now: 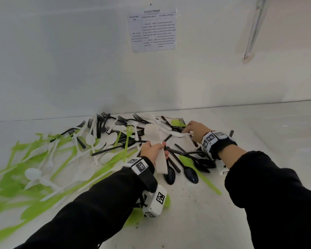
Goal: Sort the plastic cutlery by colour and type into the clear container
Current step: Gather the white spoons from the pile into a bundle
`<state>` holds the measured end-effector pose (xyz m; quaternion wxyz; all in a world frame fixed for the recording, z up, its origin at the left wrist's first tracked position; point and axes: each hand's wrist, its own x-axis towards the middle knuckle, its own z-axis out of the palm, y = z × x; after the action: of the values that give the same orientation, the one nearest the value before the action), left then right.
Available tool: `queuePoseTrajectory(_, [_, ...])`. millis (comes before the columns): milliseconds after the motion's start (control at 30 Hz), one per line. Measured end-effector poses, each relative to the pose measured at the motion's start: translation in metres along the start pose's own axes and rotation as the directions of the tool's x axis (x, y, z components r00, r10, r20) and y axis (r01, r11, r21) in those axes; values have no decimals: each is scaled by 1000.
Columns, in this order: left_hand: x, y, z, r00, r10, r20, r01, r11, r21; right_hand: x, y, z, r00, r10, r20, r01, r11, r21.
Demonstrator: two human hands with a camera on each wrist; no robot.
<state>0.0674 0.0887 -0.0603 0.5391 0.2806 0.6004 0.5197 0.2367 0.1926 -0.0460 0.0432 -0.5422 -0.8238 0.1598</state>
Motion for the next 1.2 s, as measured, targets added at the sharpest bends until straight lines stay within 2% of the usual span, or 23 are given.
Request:
queuePoseTrajectory(67, [1,0,0,1000,-6,6,6,1000,-9,1,0,5,996,-26,88,36,992,-119])
queuePoseTrajectory(133, [0,1,0,1000,-14,11,14,1000,-17,1,3,8,992,4,126,24,975,-221])
queuePoseTrajectory(200, [-1,2,-3,1000,-18,13,18,1000,-13,0,4,6,995,42,93,-19,973,-229])
queuePoseTrajectory(333, [-2,2,-9,1000,-4,-18,3,999,-33,-2,6,-5,987,140,-73,-152,969,-195])
queuePoseTrajectory(400, [-4,4,-13,999,3,-37,-4,999,-39,-2,6,-9,975,189,-114,-202,973,-113])
queuePoseTrajectory(533, [-9,7,-21,998,35,-56,-39,997,-62,-2,-3,-14,941,297,-165,-249,933,259])
queuePoseTrajectory(600, [-10,6,-26,996,49,-69,-53,997,-55,0,-14,-19,925,342,-168,-280,909,307])
queuePoseTrajectory(800, [-16,12,-43,997,23,-72,-27,998,-55,11,-51,-21,918,364,-156,-282,878,387])
queuePoseTrajectory(933, [-12,25,-60,996,9,-85,-15,998,-67,30,-80,-9,941,337,-22,-319,909,268])
queuePoseTrajectory(1200, [3,45,-78,997,12,-81,-12,1000,8,77,-97,24,957,277,83,-281,959,41])
